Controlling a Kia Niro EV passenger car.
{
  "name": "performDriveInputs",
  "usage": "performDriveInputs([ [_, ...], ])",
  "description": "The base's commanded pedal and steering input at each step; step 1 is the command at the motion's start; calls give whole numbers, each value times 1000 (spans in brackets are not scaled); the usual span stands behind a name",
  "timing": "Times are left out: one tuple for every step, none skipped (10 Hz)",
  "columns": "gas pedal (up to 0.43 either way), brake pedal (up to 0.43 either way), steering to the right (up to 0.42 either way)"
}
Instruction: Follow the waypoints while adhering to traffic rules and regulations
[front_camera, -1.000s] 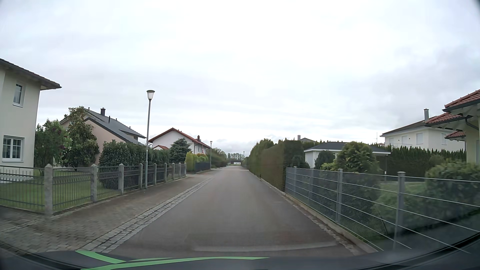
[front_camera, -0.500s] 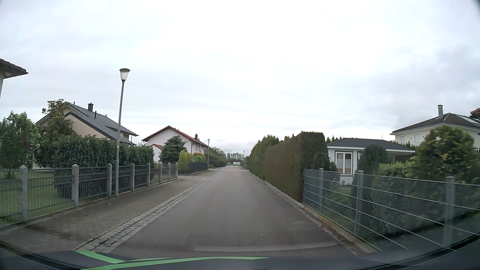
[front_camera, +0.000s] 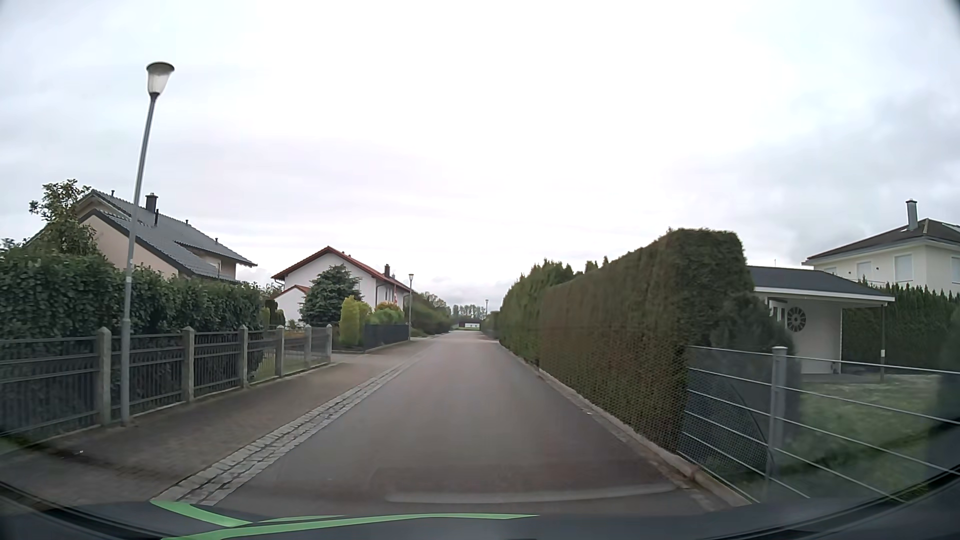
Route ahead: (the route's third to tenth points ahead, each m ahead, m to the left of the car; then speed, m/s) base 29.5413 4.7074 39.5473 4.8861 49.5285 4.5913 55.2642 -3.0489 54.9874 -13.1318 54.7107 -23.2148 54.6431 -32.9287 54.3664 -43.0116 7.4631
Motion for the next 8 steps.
performDriveInputs([
  [118,0,5],
  [118,0,5],
  [118,0,5],
  [118,0,5],
  [110,0,5],
  [98,0,5],
  [98,0,5],
  [98,0,5],
])
